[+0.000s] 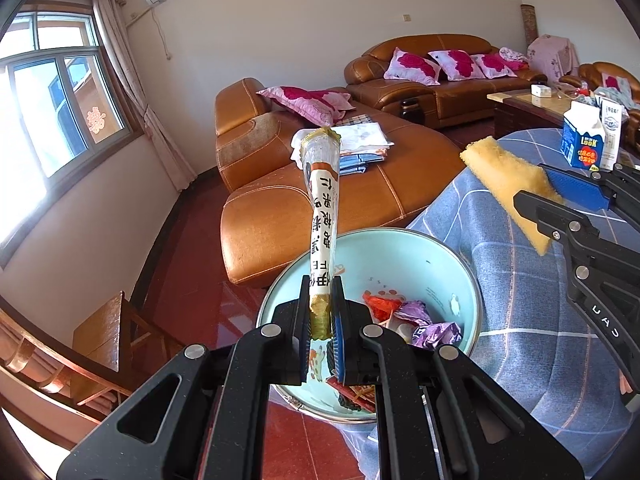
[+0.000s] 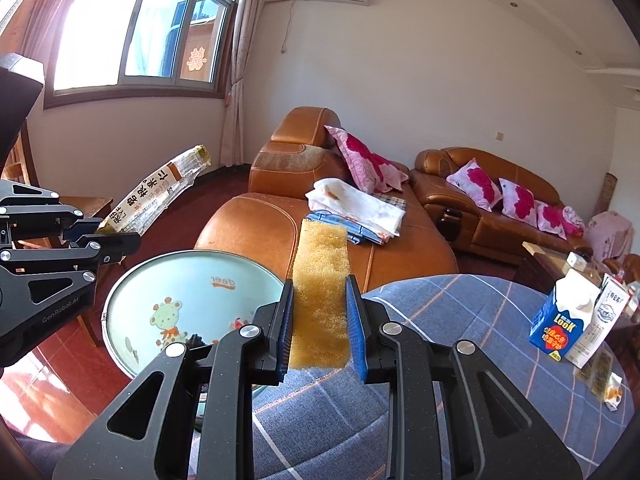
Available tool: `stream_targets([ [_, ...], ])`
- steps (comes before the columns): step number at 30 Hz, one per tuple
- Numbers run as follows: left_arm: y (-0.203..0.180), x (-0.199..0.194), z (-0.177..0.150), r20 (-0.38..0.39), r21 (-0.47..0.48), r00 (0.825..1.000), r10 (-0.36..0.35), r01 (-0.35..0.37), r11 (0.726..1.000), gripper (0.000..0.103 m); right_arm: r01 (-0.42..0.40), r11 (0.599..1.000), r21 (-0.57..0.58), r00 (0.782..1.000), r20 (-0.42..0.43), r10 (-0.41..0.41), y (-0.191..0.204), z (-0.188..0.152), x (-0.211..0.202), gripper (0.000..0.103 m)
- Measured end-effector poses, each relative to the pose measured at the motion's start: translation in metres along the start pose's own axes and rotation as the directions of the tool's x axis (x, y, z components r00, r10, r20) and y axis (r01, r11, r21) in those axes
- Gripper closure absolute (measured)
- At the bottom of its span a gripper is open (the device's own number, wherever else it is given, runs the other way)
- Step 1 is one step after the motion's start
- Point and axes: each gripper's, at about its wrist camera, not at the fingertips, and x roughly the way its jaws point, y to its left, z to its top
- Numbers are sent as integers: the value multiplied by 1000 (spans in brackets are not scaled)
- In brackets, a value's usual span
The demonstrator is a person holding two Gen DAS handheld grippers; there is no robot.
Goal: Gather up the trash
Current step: 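Carry snack wrapper with left tool while right tool carries sponge over bucket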
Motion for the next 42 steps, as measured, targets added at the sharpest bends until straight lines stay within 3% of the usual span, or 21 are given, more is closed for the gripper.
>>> stream_targets([
  [20, 22, 11, -7, -34, -9, 997, 65, -66, 998, 94, -76, 996, -45, 997, 17, 77, 18, 13, 12, 78],
  [42, 28, 14, -7, -47, -12, 996, 76, -76, 997, 93, -125, 990, -72, 992, 3, 126, 27, 13, 15, 78],
])
